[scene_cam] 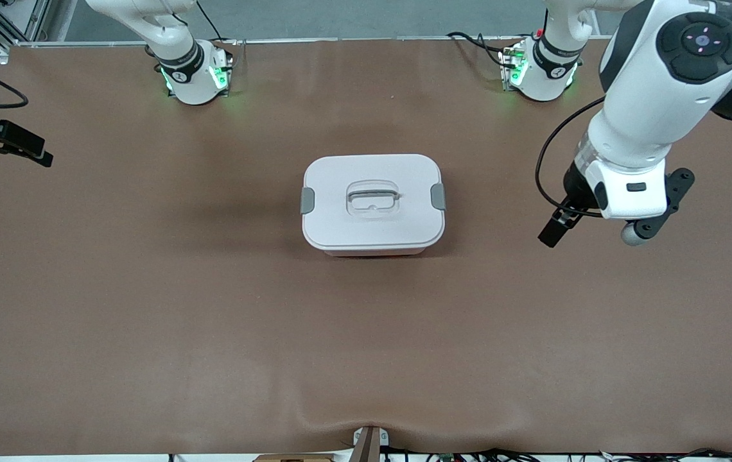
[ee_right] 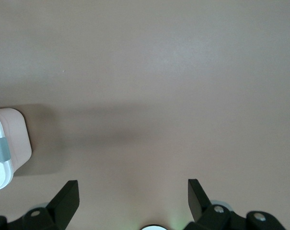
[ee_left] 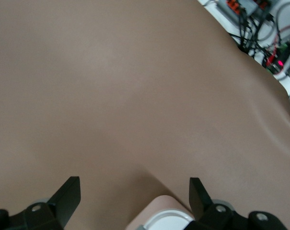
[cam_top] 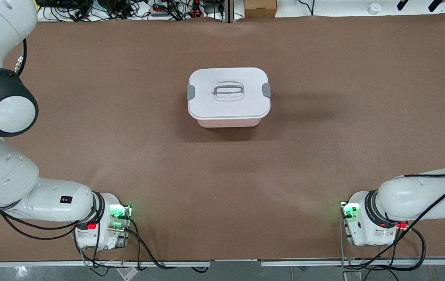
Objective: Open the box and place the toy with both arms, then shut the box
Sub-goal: 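Release the lid handle and raise the left gripper away from the box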
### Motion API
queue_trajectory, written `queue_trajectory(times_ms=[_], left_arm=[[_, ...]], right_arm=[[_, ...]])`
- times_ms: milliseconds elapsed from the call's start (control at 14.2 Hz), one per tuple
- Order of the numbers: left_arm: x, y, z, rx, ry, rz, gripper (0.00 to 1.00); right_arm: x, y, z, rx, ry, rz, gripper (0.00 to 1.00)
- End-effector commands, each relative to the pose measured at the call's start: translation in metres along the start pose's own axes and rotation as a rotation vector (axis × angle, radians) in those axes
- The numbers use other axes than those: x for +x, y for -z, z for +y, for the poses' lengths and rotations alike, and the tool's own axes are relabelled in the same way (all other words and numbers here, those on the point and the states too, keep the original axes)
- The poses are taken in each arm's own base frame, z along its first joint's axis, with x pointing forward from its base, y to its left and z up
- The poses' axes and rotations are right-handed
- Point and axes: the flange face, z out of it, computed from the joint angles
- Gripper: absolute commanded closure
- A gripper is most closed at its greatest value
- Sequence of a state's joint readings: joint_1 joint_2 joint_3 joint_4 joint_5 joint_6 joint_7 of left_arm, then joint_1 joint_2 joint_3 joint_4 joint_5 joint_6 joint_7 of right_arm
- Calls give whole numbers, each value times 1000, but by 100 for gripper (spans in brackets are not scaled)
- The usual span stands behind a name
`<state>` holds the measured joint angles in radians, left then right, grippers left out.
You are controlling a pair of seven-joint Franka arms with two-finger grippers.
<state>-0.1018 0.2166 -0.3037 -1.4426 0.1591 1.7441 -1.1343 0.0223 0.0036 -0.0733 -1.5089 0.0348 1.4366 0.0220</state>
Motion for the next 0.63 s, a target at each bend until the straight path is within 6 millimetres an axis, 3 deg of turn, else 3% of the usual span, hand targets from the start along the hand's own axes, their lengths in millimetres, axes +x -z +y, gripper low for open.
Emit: queue_trajectory(times_ms=[0, 140, 421, 561], left_arm=[[16, 11, -17, 0, -173, -1, 0], [38, 12, -31, -2, -268, 0, 0], [43, 13, -36, 7, -447, 1, 0], [60, 11, -50, 15, -531, -10, 0]], right_arm=[[0, 4, -1, -17, 7, -1, 0], [0, 4, 0, -43, 9, 1, 0], [-1, 5, -10, -68, 28, 2, 0], [-1, 5, -10, -66, 29, 2, 0]])
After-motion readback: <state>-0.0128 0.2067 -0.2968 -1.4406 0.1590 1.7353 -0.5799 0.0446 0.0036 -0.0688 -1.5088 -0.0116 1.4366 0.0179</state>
